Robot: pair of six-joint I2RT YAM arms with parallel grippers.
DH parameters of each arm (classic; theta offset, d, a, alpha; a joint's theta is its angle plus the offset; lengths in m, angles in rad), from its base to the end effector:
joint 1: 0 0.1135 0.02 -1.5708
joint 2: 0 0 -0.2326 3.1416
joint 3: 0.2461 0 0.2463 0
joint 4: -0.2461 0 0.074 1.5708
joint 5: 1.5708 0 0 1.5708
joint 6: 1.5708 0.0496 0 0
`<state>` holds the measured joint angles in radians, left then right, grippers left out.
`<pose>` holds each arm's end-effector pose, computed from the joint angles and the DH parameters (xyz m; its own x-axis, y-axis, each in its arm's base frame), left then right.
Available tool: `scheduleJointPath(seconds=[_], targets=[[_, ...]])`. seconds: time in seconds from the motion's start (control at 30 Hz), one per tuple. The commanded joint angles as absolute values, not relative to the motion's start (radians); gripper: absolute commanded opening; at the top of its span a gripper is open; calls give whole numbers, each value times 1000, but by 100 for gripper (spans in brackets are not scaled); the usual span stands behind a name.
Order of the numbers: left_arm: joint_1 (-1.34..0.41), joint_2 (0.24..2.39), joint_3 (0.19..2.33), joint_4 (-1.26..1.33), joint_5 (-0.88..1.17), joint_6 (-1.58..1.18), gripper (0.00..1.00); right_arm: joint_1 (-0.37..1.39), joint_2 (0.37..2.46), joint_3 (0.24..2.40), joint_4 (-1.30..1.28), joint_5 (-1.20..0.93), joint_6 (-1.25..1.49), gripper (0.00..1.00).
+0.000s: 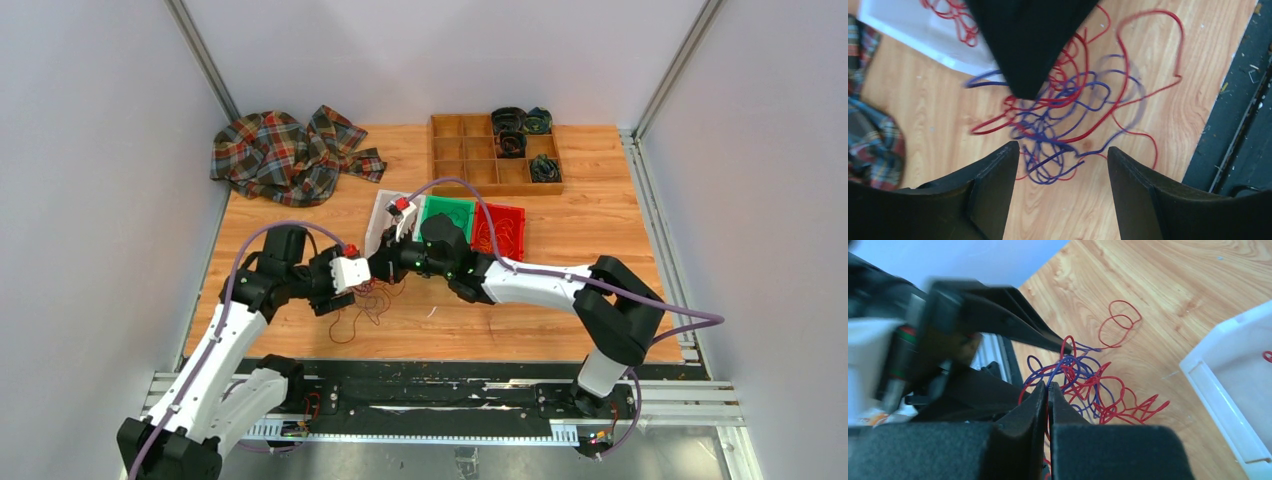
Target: Untangle the cables
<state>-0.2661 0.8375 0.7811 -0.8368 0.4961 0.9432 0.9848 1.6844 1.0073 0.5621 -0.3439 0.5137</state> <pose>0.1674 -0.0701 0.2411 -0.0211 0.7436 -0.6683 0.9133 0.2863 0.2897 0.2018 0.3342 0.2279 -0.5317 0.0355 -0.8462 -0.8133 0.2574 0.5219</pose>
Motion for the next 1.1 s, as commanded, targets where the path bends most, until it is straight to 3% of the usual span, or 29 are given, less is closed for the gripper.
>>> scheduleJointPath(seconds=[0.0, 0.23, 0.37, 0.6, 0.73, 0.87, 0.93, 1.07], targets=[[-271, 785, 679, -711, 550, 967, 70, 965, 1657, 1004, 645, -412, 587, 1], [-271, 708, 586, -675, 552, 1086, 71, 929, 1634, 948, 779, -484, 697, 1], [-271, 625, 518, -511, 483, 1047, 66, 920, 1632, 941, 797, -525, 728, 1], [-272, 583, 474, -375, 423, 1024, 34, 912, 1627, 926, 817, -553, 772, 1], [-272, 587, 499, -362, 403, 1010, 7, 905, 1610, 905, 790, -549, 767, 1], [-271, 567, 573, -447, 410, 1033, 1, 889, 1568, 855, 709, -479, 707, 1], [-270, 553, 630, -501, 430, 1034, 1, 888, 1537, 835, 627, -410, 652, 8], [-271, 562, 777, -685, 524, 992, 1, 891, 1482, 801, 530, -303, 575, 30]])
